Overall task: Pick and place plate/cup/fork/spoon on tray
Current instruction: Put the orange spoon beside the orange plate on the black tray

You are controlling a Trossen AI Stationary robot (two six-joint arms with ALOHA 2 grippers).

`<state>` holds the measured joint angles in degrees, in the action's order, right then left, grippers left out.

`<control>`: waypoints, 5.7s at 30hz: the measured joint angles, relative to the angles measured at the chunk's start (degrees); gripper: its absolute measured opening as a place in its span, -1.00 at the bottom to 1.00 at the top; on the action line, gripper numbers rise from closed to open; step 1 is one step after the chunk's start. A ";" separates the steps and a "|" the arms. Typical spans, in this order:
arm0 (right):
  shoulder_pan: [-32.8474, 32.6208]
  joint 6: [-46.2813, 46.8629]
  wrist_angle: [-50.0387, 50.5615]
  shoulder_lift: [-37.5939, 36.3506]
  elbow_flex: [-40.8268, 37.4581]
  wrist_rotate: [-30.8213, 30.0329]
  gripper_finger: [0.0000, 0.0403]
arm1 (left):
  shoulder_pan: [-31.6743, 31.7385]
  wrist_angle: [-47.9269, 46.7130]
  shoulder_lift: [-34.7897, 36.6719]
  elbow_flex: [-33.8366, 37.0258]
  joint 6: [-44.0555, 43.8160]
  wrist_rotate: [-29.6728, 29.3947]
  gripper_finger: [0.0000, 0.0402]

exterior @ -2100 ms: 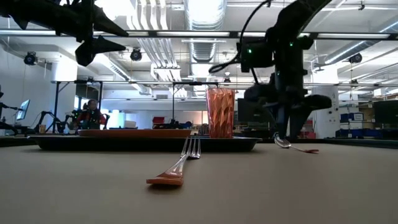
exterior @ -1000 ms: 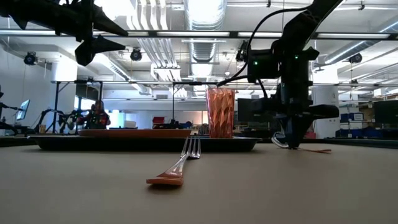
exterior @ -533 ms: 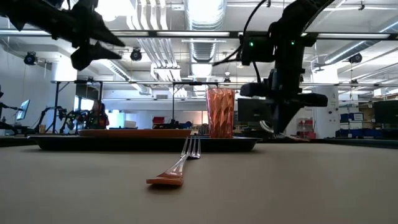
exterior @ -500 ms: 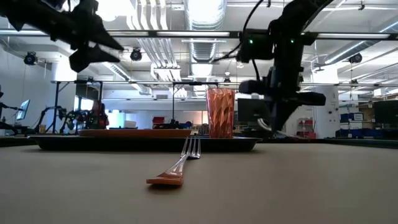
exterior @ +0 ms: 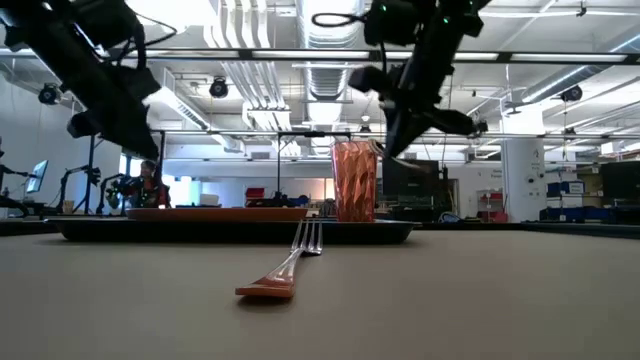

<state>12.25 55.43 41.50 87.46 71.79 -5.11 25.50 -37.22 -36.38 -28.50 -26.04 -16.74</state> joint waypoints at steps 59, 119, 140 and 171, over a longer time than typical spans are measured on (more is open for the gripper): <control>-5.66 -6.79 0.00 -0.59 10.49 -3.91 -0.96 | 2.38 13.82 -32.56 -2.22 2.53 2.87 -1.00; -6.38 -12.53 -10.36 37.55 54.24 5.12 -0.96 | 4.39 -9.52 4.85 -6.38 4.15 -2.81 -1.00; -5.95 -3.19 -18.94 46.64 58.11 0.54 -0.96 | 4.39 -9.38 5.35 -6.31 4.33 -2.42 -1.00; -4.77 2.15 -26.88 53.57 52.70 3.33 -0.96 | 4.39 -9.35 3.52 -6.22 4.28 -2.38 -1.00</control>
<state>7.48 57.58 14.62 141.03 124.49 -1.78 29.89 -46.57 -32.86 -34.72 -21.76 -19.11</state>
